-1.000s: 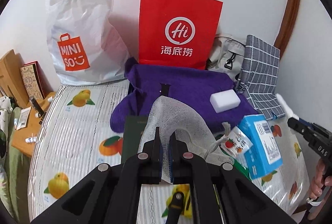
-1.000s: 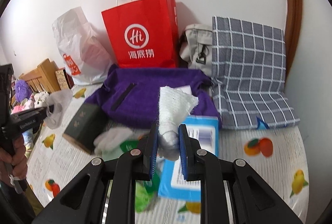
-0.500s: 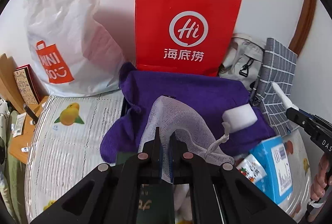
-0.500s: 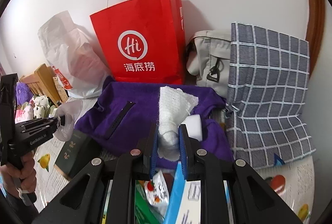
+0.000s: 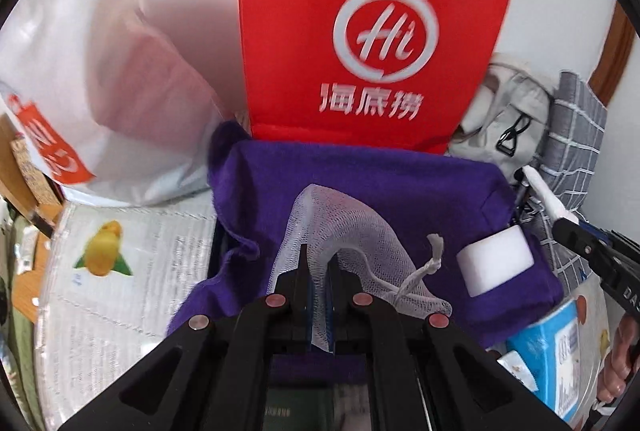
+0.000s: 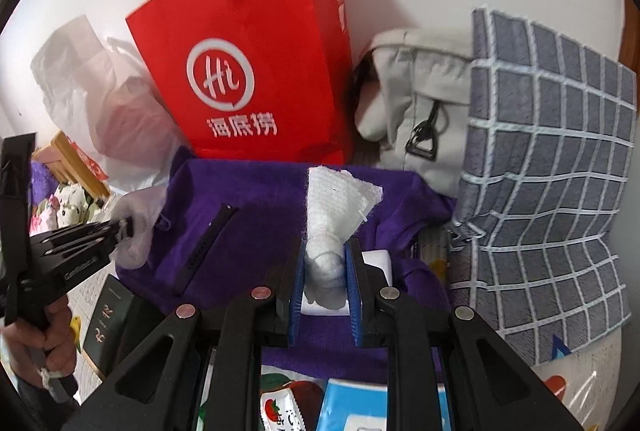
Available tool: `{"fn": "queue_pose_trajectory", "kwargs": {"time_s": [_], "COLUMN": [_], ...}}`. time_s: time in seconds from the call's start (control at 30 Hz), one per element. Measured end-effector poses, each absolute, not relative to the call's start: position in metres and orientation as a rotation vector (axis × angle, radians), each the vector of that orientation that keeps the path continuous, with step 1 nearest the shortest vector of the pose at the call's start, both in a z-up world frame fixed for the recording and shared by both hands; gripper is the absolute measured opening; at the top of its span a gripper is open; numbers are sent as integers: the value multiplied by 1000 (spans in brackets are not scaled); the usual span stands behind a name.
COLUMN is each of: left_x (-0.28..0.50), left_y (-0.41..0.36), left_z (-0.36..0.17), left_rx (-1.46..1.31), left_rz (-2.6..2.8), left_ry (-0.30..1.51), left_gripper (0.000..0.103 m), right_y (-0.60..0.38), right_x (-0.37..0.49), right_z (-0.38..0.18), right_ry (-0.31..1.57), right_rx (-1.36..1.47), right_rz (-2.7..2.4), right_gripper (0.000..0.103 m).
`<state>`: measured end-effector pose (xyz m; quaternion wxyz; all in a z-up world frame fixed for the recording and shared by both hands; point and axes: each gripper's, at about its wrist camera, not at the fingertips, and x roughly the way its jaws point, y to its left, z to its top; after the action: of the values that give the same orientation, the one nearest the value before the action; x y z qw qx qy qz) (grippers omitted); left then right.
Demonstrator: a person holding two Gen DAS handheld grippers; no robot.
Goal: Organize soft objects
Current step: 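Carry the mesh bag and white cloth over the purple towel with both grippers, then lower mesh bag and cloth onto the purple towel and open both grippers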
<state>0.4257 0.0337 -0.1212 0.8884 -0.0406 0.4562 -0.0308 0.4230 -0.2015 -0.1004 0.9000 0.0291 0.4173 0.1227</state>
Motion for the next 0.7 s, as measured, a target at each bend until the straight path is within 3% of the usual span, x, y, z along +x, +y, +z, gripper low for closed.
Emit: {"fn": "queue_pose_trajectory", "kwargs": {"time_s": [0.5,0.57,0.7], "left_x": [448,448,447], "left_y": [25,21,16], "left_z": [-156,-156,-153], "left_rx": [-101,-109,-104], "left_rz": [-99,-125,-146], "left_ry": [1035,1040,1022], "left_gripper": [8,18,51], "right_y": [-197,-194,-192], "right_x": [448,448,450], "right_z": [-156,-157,-159], "right_ry": [983,982,983], "right_rx": [47,39,32], "right_rz": [222,224,211], "right_gripper": [20,26,29]}}
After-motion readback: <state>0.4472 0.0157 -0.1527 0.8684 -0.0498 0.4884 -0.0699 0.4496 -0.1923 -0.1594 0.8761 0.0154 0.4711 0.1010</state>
